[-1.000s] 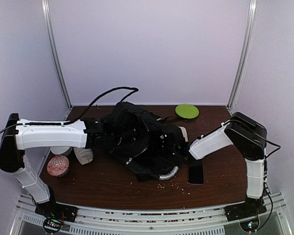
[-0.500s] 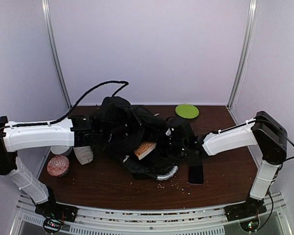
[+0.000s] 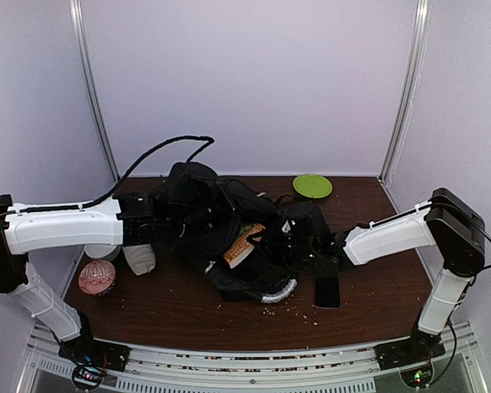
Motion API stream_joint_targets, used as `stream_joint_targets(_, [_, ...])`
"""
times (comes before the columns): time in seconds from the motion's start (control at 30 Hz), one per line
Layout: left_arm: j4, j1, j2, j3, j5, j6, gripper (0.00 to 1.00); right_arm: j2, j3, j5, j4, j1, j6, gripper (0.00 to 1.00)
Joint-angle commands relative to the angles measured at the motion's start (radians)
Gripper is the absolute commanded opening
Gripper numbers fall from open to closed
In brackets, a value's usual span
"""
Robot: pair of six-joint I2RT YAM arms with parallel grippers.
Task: Pack the student bag
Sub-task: Place the book in the student bag.
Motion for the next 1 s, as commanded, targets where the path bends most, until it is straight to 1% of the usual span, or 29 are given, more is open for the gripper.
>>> stream_joint_targets(0.0, [0.149, 0.009, -0.042, 0.013, 0.016, -0.022, 0.0, 0.014, 0.015, -0.015, 0.38, 0.002, 0.024, 0.0])
stream_joint_targets(0.03, [0.157, 0.005, -0.044, 0.013, 0.02, -0.021, 0.0, 0.027, 0.015, -0.016, 0.483, 0.005, 0.037, 0.0])
stream_joint_targets(0.07, [0.164, 0.002, -0.045, 0.014, 0.026, -0.022, 0.0, 0.046, 0.031, -0.02, 0.512, 0.006, 0.05, 0.0])
stream_joint_targets(0.1, [0.171, -0.002, -0.045, 0.017, 0.033, -0.022, 0.0, 0.059, 0.065, -0.025, 0.48, 0.006, 0.056, 0.0])
stream_joint_targets(0.17, [0.182, -0.01, -0.045, 0.022, 0.042, -0.022, 0.0, 0.084, 0.133, -0.021, 0.348, 0.006, 0.036, 0.0])
stream_joint_targets(0.33, [0.201, -0.025, -0.058, 0.025, 0.053, -0.021, 0.0, 0.178, 0.216, 0.003, 0.153, 0.008, 0.063, 0.0])
stream_joint_targets(0.47, [0.236, -0.026, -0.068, 0.007, 0.058, -0.023, 0.0, 0.236, 0.294, 0.016, -0.107, 0.008, 0.007, 0.0])
stream_joint_targets(0.53, [0.243, -0.026, -0.07, 0.003, 0.058, -0.02, 0.0, 0.263, 0.31, -0.012, -0.138, 0.006, -0.012, 0.0])
stream_joint_targets(0.57, [0.246, -0.026, -0.07, 0.0, 0.056, -0.018, 0.0, 0.268, 0.3, -0.028, -0.12, 0.004, -0.012, 0.02])
stream_joint_targets(0.63, [0.244, -0.025, -0.072, -0.005, 0.042, -0.019, 0.0, 0.252, 0.258, -0.04, -0.056, 0.004, -0.005, 0.23])
stream_joint_targets(0.7, [0.243, -0.021, -0.074, -0.017, 0.029, -0.022, 0.0, 0.217, 0.231, -0.04, -0.039, 0.005, -0.011, 0.44])
stream_joint_targets(0.77, [0.231, -0.017, -0.076, -0.025, 0.009, -0.024, 0.0, 0.172, 0.224, -0.032, -0.082, 0.005, -0.039, 0.58])
stream_joint_targets(0.83, [0.214, -0.01, -0.078, -0.029, -0.011, -0.025, 0.0, 0.127, 0.217, -0.027, -0.126, 0.005, -0.065, 0.66])
stream_joint_targets(0.97, [0.197, 0.004, -0.084, -0.036, -0.043, -0.024, 0.0, 0.045, 0.193, -0.018, -0.196, 0.002, -0.099, 0.7])
